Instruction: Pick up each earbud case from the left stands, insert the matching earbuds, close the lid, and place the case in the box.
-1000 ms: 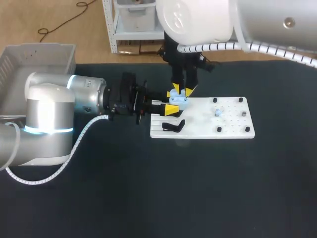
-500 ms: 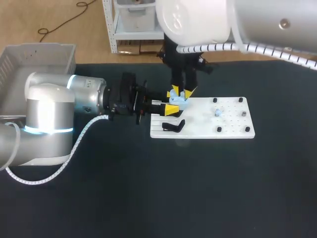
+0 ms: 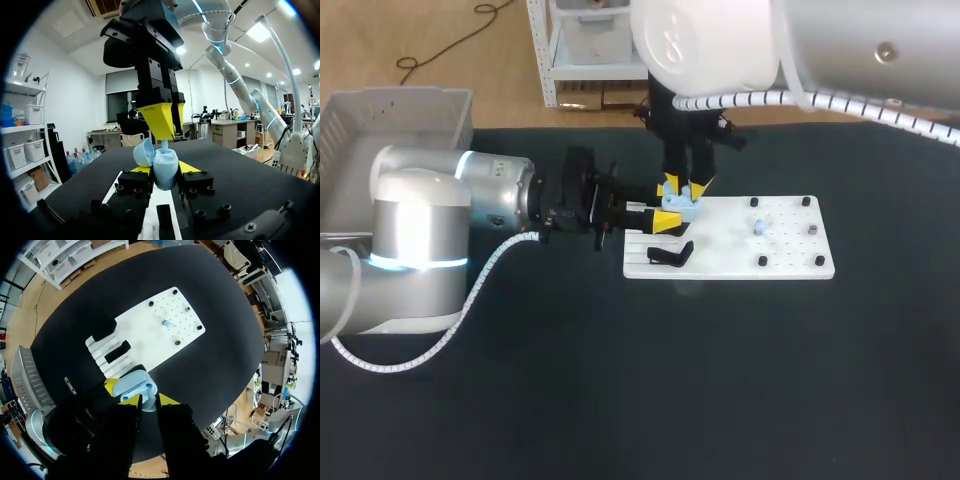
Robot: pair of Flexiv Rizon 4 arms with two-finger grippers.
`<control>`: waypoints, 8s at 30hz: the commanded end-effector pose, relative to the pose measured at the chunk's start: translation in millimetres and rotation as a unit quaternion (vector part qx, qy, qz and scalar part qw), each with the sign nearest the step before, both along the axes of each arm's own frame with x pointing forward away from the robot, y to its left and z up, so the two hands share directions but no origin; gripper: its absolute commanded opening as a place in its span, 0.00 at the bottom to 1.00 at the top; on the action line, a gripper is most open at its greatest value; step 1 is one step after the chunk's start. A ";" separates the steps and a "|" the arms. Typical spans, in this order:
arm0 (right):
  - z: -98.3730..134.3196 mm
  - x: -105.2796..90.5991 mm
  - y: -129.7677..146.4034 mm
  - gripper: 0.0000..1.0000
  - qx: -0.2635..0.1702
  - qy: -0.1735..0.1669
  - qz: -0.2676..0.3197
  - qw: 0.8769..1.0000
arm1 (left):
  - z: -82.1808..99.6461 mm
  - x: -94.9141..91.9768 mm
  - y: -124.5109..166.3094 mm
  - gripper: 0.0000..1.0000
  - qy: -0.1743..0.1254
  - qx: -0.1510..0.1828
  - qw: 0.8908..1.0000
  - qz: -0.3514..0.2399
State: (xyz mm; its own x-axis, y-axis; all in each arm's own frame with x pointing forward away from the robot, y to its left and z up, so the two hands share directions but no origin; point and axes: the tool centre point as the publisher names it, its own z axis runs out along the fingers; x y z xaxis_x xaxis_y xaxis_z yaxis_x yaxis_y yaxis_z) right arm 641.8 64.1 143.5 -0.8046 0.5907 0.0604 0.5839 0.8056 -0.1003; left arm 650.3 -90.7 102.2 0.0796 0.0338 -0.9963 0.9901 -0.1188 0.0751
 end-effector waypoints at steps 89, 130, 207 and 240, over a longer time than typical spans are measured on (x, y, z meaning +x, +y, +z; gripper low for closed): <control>-75.7 37.8 -115.6 0.46 0.100 -0.117 0.147 0.977 | -0.1 -1.1 0.1 0.00 -0.001 0.000 1.000 0.002; -127.1 54.6 -115.2 0.38 0.068 -0.123 0.142 0.980 | -0.1 -1.1 0.1 0.00 -0.001 0.000 1.000 0.002; 40.1 -9.7 -46.8 0.00 0.171 -0.095 0.354 0.915 | -0.1 -1.1 0.1 0.00 -0.001 0.000 1.000 0.002; 12.5 -4.8 4.4 0.00 0.141 -0.046 0.462 0.874 | -0.1 -1.1 0.1 0.00 -0.001 0.000 1.000 0.002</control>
State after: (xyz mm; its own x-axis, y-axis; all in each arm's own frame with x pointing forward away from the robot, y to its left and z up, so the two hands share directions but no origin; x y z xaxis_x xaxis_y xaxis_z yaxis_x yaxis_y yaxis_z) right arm 637.6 66.5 157.3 -0.9385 -0.3450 0.0117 -0.3360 0.9209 0.1977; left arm 650.3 -90.8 102.2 0.0795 0.0338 -0.9963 0.9901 -0.1187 0.0750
